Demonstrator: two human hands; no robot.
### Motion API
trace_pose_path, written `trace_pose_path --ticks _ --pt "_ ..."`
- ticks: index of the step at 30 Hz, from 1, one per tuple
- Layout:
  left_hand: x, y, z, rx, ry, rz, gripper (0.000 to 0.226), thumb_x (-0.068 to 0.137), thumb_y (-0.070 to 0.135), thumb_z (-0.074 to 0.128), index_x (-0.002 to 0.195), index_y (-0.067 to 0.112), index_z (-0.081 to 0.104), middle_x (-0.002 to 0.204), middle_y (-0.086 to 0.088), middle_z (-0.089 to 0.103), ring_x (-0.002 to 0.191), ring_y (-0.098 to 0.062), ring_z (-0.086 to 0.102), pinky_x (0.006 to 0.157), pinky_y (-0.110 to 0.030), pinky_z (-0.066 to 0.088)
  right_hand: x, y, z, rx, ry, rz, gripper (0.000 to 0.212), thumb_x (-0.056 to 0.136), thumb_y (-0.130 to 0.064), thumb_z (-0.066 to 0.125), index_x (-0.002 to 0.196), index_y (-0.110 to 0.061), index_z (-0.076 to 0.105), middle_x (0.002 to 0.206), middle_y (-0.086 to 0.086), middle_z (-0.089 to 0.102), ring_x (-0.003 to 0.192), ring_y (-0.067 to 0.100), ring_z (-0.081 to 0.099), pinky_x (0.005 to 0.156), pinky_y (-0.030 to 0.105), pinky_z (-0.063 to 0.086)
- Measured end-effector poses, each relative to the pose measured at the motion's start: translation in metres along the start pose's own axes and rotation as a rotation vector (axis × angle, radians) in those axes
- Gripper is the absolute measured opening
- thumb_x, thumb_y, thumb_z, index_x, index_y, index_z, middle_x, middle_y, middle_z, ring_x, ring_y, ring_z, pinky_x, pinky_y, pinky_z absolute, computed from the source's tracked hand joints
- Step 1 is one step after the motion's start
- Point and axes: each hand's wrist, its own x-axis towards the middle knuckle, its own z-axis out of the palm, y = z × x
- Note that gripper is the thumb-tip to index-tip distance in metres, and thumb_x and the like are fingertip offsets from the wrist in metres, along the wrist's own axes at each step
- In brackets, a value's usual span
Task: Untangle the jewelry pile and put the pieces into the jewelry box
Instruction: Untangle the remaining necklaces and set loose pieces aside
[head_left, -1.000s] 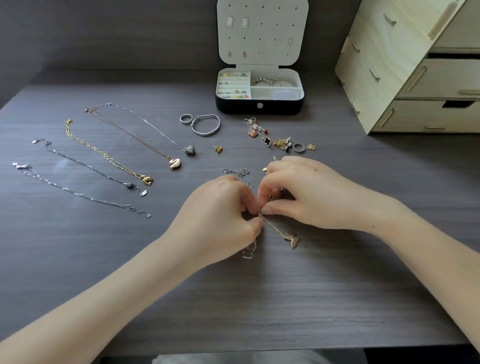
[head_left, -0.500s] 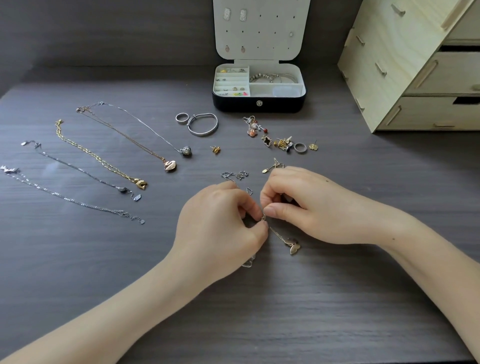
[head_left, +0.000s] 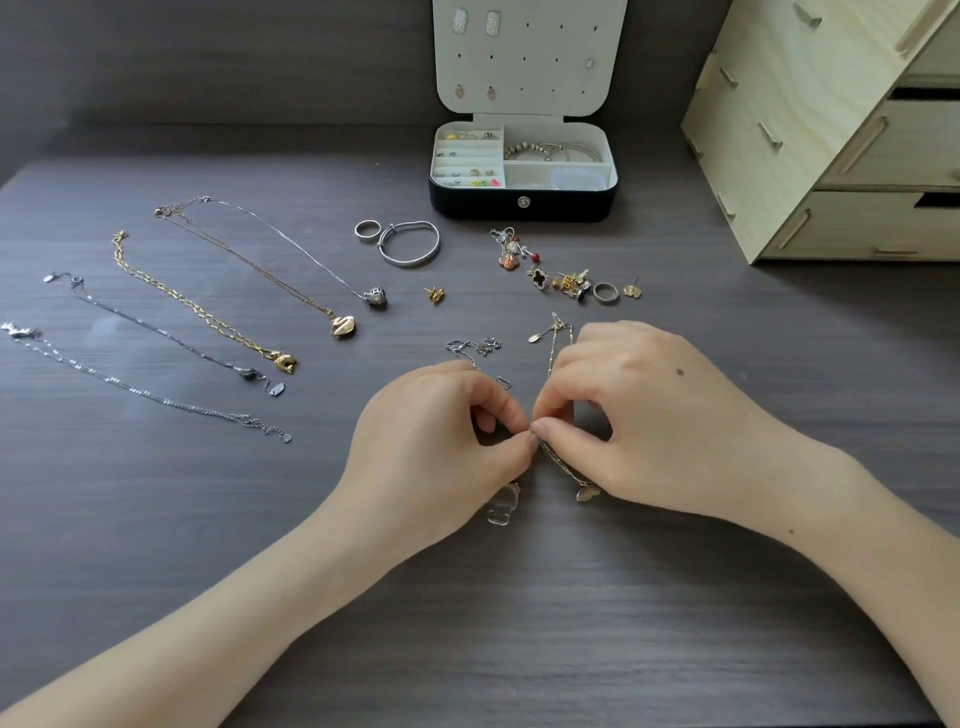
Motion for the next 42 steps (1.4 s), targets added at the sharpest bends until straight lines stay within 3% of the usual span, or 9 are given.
trace_pose_path --ticks 3,8,16,23,27,31,33,39,42 --pt "0.001 -0.003 -0.001 -0.007 -0.026 0.007 0.018 0.070 0.043 0.067 0.058 0.039 0.054 0.068 0.013 0.054 0.069 0.008 0.047 0.055 -0.011 0.031 0.001 0.000 0.003 -0.043 0.026 -0.041 0.025 0.077 -0.031 0.050 0.064 -0.020 0.069 0.061 -0.007 0.060 0.064 0.017 0.052 0.063 0.028 0.034" --pt "0.001 -0.005 -0.003 -0.014 -0.051 0.021 0.021 0.075 0.035 0.070 0.061 0.039 0.055 0.068 0.015 0.053 0.068 0.009 0.046 0.057 -0.011 0.031 0.004 0.000 0.007 -0.063 0.070 -0.114 0.029 0.077 -0.026 0.046 0.062 -0.015 0.068 0.059 -0.002 0.059 0.060 0.023 0.053 0.057 0.031 0.042" --pt "0.000 -0.005 -0.005 -0.040 -0.058 0.002 0.018 0.073 0.036 0.069 0.060 0.038 0.057 0.065 0.015 0.055 0.065 0.004 0.048 0.054 -0.011 0.032 0.003 0.003 0.010 0.090 0.073 -0.048 0.027 0.074 -0.025 0.046 0.060 -0.012 0.066 0.059 -0.004 0.059 0.062 0.017 0.048 0.063 0.033 0.044" --pt "0.001 -0.008 -0.007 -0.177 -0.085 -0.019 0.011 0.069 0.036 0.068 0.060 0.036 0.061 0.059 0.014 0.056 0.056 -0.001 0.047 0.055 -0.020 0.034 0.002 0.000 0.005 0.341 0.013 0.139 0.016 0.074 -0.024 0.059 0.064 -0.018 0.071 0.056 -0.014 0.054 0.064 0.009 0.049 0.060 0.017 0.038" --pt "0.002 -0.011 -0.007 -0.225 -0.107 -0.030 0.009 0.069 0.039 0.068 0.063 0.034 0.063 0.060 0.019 0.058 0.055 -0.003 0.048 0.056 -0.021 0.038 0.000 0.004 0.001 0.513 -0.070 0.244 0.013 0.077 -0.022 0.066 0.066 -0.020 0.072 0.058 -0.003 0.057 0.057 0.013 0.051 0.058 0.033 0.044" --pt "0.001 -0.012 -0.007 -0.232 -0.104 -0.017 0.009 0.069 0.039 0.067 0.064 0.034 0.064 0.063 0.017 0.059 0.058 -0.004 0.048 0.059 -0.023 0.039 0.001 0.002 0.005 0.264 0.026 0.094 0.012 0.075 -0.025 0.062 0.072 -0.020 0.072 0.064 -0.012 0.058 0.065 0.005 0.045 0.064 0.019 0.038" --pt "0.001 -0.012 -0.007 -0.234 -0.097 -0.008 0.009 0.068 0.040 0.067 0.063 0.035 0.062 0.064 0.018 0.058 0.059 -0.003 0.048 0.059 -0.022 0.037 0.000 0.001 0.008 0.189 0.020 0.017 0.012 0.076 -0.021 0.059 0.073 -0.017 0.070 0.069 -0.008 0.060 0.069 0.007 0.042 0.066 0.017 0.033" --pt "0.001 -0.015 -0.007 -0.223 -0.108 0.037 0.013 0.073 0.034 0.071 0.063 0.035 0.062 0.069 0.018 0.057 0.063 -0.004 0.048 0.060 -0.021 0.038 -0.001 0.005 0.005 0.250 -0.022 -0.004 0.007 0.076 -0.020 0.062 0.073 -0.018 0.069 0.066 -0.023 0.046 0.068 0.001 0.039 0.070 0.007 0.033" --pt "0.001 -0.015 -0.007 -0.216 -0.108 0.058 0.014 0.072 0.044 0.069 0.064 0.036 0.061 0.072 0.019 0.057 0.065 -0.004 0.048 0.060 -0.019 0.037 -0.001 0.005 0.003 0.273 -0.040 0.017 0.006 0.075 -0.023 0.062 0.070 -0.021 0.066 0.062 -0.025 0.044 0.066 -0.003 0.042 0.069 0.006 0.033"
